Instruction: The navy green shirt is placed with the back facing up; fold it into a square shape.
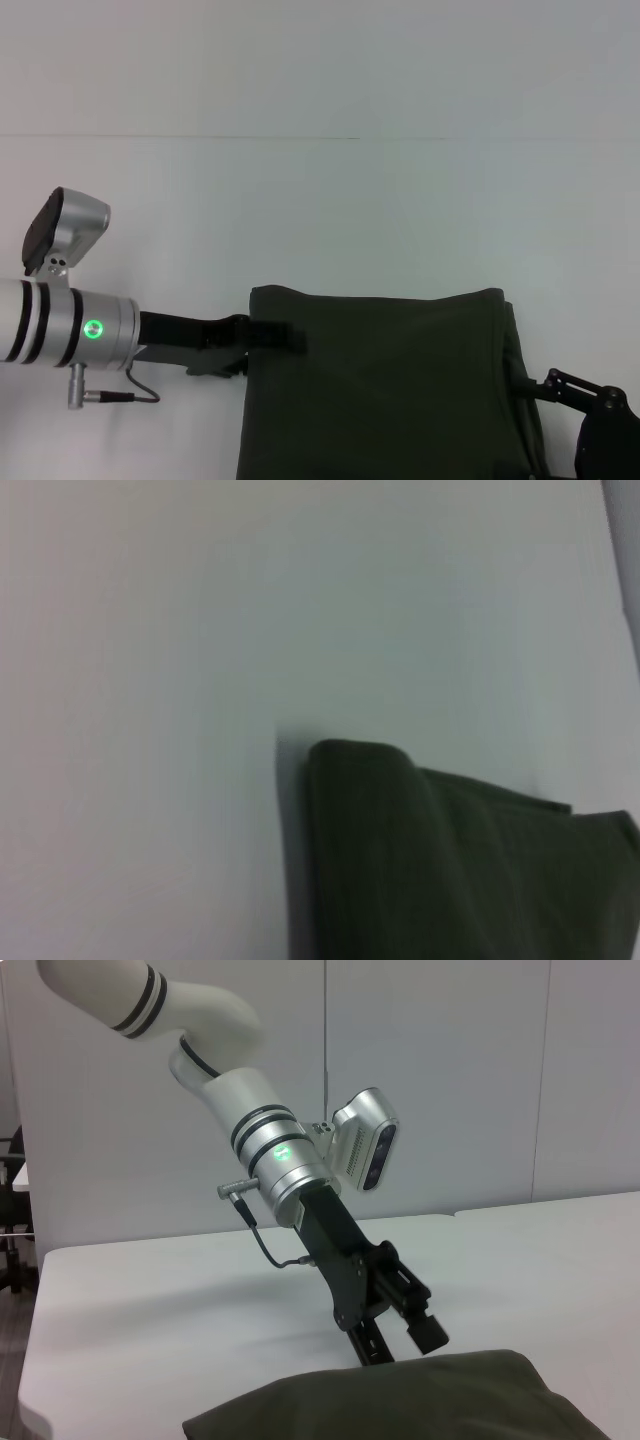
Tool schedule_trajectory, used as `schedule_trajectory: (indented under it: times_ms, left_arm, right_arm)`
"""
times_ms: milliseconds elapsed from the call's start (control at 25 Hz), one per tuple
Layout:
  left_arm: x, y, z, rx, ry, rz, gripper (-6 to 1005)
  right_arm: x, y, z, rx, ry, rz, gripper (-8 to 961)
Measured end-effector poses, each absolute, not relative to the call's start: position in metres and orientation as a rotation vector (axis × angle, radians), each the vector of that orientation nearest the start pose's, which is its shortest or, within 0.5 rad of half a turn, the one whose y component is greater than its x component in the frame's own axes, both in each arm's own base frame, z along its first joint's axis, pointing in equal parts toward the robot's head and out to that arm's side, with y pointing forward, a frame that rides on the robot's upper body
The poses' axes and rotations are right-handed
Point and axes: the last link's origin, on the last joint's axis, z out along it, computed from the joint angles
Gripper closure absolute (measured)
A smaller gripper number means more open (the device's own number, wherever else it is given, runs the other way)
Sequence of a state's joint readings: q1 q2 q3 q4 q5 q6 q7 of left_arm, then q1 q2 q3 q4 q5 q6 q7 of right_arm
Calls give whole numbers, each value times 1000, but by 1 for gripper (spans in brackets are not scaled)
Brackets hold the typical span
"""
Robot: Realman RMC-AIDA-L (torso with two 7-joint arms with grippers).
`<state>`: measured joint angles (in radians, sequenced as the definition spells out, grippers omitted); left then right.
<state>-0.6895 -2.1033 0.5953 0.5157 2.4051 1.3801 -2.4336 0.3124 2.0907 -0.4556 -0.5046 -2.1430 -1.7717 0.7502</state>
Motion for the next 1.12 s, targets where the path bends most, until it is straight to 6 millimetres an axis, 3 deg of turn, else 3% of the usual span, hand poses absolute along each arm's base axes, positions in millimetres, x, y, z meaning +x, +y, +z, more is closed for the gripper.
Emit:
schedule_trajectory:
  times_ms: [320, 960, 1120]
  left_arm:
    - [-256, 343, -62, -2334, -2024, -257, 100]
    - [-262, 347, -60, -2286, -1998, -330, 790]
    - [-263, 348, -59, -2277, -1986, -366, 850]
  right_arm:
    - [321, 226, -13, -2684, 249, 791, 73]
    - [320, 227, -14, -2685, 254, 800, 74]
    - [318, 229, -14, -2680, 252, 808, 74]
